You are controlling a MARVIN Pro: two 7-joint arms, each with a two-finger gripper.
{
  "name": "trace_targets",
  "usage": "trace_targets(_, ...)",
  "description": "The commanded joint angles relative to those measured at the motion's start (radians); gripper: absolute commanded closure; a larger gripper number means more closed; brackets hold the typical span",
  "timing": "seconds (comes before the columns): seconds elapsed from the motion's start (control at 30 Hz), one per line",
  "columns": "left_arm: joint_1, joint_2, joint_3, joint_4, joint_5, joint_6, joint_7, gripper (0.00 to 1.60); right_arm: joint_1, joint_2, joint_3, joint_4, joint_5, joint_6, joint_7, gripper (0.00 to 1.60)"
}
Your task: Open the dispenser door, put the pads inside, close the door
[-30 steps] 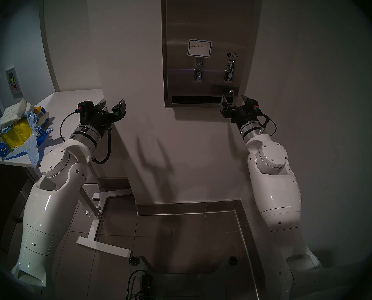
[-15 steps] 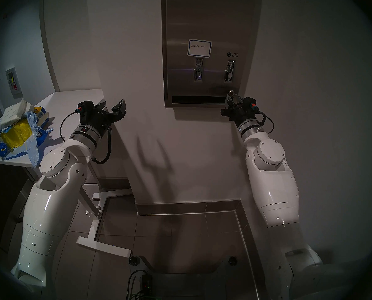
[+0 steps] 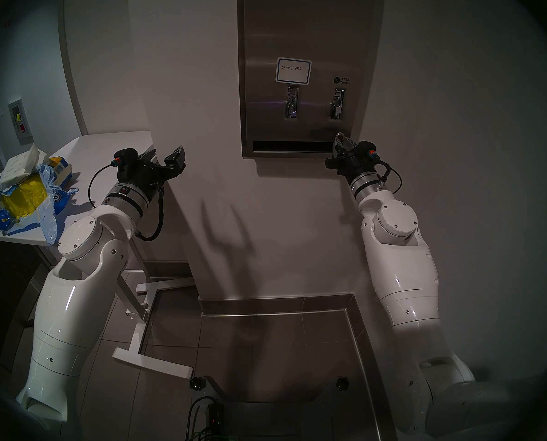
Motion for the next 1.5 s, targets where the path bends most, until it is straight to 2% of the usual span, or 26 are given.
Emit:
trace_targets(0.0, -0.025, 0.001, -0.01, -0.025, 0.0, -0.011, 0.0, 0.0, 0.058, 0.003, 0.006, -0.012, 0.003, -0.028, 0.005, 0.93)
trace_targets(0.2, -0.025, 0.001, -0.01, -0.025, 0.0, -0.011, 0.0, 0.0, 0.056, 0.006, 0.013, -0.013, 0.002, -0.031, 0.011, 0.97)
trace_targets(0.4, -0.025, 0.001, -0.01, -0.025, 0.0, -0.011, 0.0, 0.0, 0.047, 0.007, 0.02, -0.025, 0.001, -0.031, 0.019, 1.33)
trace_targets(0.5, -0.025, 0.001, -0.01, -0.025, 0.0, -0.011, 0.0, 0.0, 0.037, 0.007, 0.021, -0.036, -0.001, -0.031, 0.02, 1.6)
trace_targets(1.07, -0.025, 0.001, -0.01, -0.025, 0.0, -0.011, -0.001, 0.0, -0.037, 0.007, 0.04, -0.147, -0.019, -0.03, -0.012, 1.6)
trace_targets(1.47, -0.025, 0.001, -0.01, -0.025, 0.0, -0.011, -0.001, 0.0, -0.136, 0.006, 0.063, -0.265, -0.043, -0.01, -0.039, 1.6)
